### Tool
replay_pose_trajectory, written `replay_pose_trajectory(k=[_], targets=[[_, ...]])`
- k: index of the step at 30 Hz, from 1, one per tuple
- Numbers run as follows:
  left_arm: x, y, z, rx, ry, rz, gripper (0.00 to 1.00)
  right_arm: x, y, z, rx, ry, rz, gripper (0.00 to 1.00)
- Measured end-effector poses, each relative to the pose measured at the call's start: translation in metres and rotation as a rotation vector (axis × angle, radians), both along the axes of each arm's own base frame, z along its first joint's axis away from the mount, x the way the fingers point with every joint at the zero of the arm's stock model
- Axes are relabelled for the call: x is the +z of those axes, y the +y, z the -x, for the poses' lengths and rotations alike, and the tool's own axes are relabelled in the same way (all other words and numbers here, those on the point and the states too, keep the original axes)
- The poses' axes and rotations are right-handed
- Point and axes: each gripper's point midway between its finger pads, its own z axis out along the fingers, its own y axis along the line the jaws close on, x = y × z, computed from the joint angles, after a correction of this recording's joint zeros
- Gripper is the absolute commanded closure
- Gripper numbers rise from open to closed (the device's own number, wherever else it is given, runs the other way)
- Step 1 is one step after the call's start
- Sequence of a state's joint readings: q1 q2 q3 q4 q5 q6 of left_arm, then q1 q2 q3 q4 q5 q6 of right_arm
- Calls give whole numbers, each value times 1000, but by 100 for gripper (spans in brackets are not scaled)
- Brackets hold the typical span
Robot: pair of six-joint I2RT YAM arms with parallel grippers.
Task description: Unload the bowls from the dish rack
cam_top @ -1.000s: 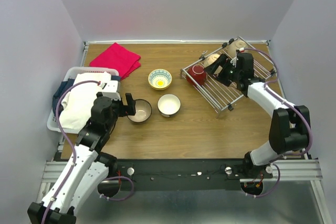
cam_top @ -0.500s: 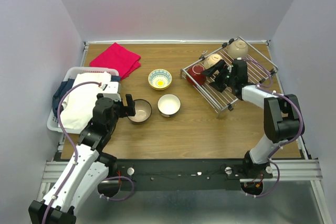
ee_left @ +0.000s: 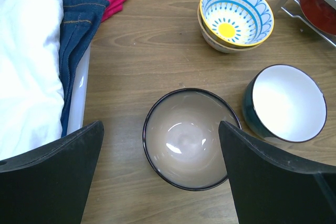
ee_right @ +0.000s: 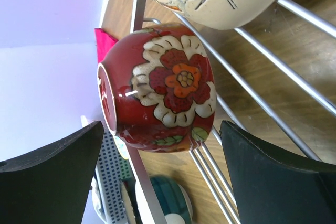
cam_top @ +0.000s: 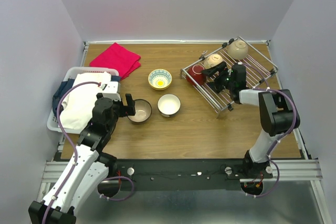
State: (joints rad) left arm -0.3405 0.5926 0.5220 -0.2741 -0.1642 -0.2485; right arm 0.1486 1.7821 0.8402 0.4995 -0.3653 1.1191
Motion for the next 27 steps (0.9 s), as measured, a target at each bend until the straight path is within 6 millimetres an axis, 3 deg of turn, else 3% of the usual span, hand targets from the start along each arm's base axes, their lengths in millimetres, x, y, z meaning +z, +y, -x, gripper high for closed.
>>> replay_pose_trajectory(k=[9,16,19,27], targets=[[1,0,0,-1,-4,-1,1,1,5,-9,-1,-34,-54,1],[0,0,0,-1,-3,-2,1,0,8,-13,5,-48,-76,11],[0,0,0,-1,-3,-2,1,-1,7,-13,5,-45,-77,19],[0,0,0,-1,-3,-4,1,-4,6,-13,17,-33,-41,51]])
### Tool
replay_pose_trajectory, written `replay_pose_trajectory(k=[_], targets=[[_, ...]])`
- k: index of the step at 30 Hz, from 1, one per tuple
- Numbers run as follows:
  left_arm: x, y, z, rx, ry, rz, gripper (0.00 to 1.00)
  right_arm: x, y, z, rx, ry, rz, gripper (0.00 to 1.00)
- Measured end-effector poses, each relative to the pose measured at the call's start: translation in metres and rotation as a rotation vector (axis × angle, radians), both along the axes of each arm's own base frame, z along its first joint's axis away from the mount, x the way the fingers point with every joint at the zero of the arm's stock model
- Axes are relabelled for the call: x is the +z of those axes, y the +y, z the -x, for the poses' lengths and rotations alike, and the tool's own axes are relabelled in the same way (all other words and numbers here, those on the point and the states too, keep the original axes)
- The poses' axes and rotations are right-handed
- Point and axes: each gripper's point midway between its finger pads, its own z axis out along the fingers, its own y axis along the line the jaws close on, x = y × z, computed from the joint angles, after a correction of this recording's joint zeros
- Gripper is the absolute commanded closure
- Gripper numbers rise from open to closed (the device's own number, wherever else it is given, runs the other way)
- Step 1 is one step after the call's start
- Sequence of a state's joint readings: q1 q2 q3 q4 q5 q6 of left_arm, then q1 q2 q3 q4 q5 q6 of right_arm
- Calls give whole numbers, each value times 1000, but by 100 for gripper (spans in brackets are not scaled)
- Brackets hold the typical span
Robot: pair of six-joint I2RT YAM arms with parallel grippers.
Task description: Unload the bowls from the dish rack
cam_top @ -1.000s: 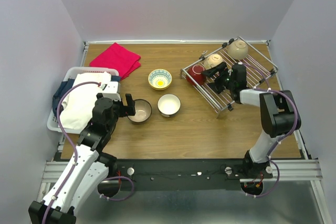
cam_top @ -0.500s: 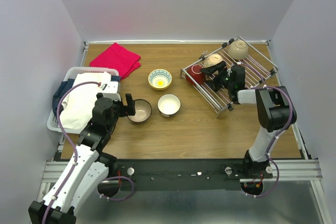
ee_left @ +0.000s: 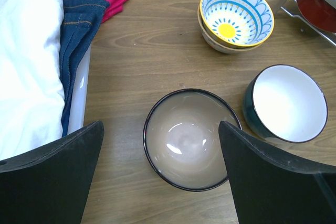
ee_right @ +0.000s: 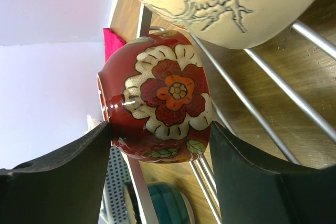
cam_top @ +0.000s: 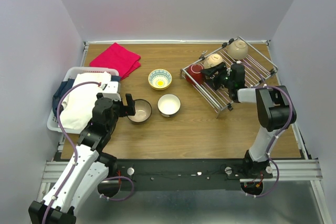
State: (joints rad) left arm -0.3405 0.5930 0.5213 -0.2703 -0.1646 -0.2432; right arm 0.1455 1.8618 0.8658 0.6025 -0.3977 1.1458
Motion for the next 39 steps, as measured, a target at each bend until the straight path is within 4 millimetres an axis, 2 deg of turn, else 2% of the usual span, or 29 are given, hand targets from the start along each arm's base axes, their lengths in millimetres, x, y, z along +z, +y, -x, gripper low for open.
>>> replay_pose_trajectory(k=[3,11,20,35,39], targets=[[0,0,0,0,0,0,1,4,-1,0,13,-7,33,62],[0,0,0,0,0,0,1,18,-11,7,49,-35,193,71],[-2,0,0,-1,7,-2,1,40,-29,10,121,-93,459,73],[-8,-1,-2,1,32,-6,1,68,-78,33,237,-188,971,73],[-11,-2,-2,2,42,-4,1,80,-81,38,253,-231,1094,73]])
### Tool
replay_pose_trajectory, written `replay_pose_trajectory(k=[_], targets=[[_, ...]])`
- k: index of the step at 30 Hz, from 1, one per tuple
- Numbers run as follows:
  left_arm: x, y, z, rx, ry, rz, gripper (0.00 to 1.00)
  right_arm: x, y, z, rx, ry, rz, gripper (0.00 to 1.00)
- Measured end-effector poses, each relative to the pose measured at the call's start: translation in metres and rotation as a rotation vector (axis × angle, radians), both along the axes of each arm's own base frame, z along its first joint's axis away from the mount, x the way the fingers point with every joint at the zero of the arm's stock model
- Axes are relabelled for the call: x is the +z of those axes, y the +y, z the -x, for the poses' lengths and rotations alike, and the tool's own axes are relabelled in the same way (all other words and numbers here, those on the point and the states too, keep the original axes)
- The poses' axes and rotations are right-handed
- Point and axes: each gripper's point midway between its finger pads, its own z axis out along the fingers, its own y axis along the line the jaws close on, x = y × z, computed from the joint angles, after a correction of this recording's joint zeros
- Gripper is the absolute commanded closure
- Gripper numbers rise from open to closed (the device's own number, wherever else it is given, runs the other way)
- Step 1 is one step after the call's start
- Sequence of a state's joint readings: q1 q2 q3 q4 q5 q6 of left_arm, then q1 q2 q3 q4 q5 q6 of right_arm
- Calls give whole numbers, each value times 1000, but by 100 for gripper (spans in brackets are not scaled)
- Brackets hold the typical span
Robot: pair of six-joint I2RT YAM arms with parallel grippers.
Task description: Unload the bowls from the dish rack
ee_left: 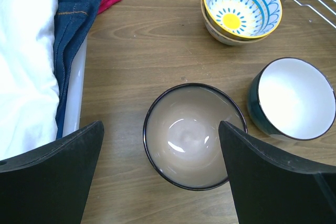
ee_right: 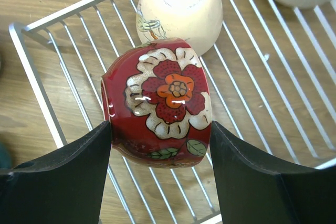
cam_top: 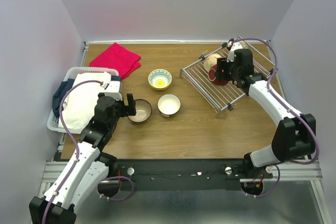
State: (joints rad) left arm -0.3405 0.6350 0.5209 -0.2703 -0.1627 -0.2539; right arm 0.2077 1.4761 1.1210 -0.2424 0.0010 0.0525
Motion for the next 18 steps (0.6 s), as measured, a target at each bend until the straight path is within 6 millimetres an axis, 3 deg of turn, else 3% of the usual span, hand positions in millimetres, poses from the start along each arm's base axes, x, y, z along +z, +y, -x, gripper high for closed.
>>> replay_pose_trajectory(k=[6,14,18], targets=[[-2,-1,0,-5,8,2,1,18,16,11,78,-87,210,74],[-16,-8,-3,-11,70,22,1,10,33,30,177,-137,506,75],[-20,-13,-5,-15,106,43,1,20,34,36,192,-191,630,74]])
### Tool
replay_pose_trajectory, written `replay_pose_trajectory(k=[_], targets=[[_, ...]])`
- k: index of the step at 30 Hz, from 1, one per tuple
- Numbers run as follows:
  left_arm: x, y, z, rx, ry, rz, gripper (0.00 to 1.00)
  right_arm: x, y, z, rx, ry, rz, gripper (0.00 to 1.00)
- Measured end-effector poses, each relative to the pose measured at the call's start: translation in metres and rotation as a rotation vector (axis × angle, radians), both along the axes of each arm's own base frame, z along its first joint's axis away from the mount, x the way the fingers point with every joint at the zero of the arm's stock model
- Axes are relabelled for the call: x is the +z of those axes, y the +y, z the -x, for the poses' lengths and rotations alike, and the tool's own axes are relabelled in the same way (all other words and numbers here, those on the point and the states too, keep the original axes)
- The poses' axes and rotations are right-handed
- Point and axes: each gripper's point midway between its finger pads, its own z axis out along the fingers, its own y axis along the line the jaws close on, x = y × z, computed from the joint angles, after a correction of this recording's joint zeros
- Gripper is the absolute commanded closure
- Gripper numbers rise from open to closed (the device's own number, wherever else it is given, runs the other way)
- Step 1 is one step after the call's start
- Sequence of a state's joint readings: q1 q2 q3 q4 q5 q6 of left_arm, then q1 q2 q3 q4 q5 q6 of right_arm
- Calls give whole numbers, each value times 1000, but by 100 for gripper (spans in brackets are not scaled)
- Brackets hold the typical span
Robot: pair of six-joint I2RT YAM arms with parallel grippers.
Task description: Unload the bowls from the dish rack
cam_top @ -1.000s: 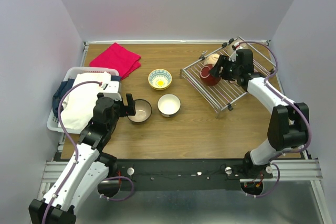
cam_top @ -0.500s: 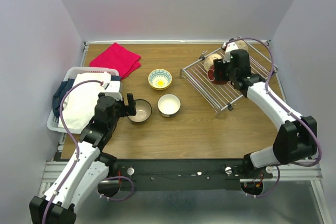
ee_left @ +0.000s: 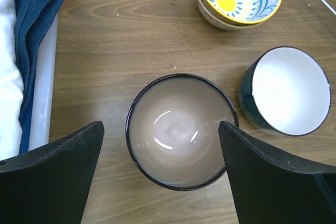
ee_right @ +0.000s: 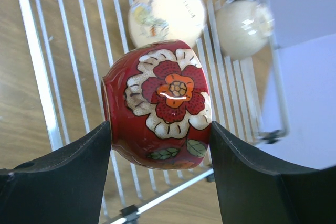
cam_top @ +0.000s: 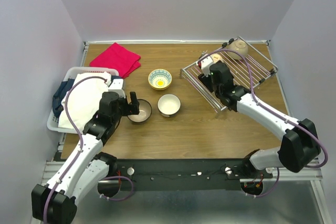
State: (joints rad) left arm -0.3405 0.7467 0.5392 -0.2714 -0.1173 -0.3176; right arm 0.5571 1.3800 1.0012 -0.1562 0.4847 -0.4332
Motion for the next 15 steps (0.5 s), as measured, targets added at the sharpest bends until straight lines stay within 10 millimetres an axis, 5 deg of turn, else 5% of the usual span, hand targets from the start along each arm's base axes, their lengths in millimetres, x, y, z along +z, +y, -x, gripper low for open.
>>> replay_pose_trajectory(k=[8,15], targets=[[22,-19,-18,-11,29,82,1,57,19,6,51,-223,129,74],[47,-37,-41,-24,73,135,1,59,66,33,205,-331,276,74]])
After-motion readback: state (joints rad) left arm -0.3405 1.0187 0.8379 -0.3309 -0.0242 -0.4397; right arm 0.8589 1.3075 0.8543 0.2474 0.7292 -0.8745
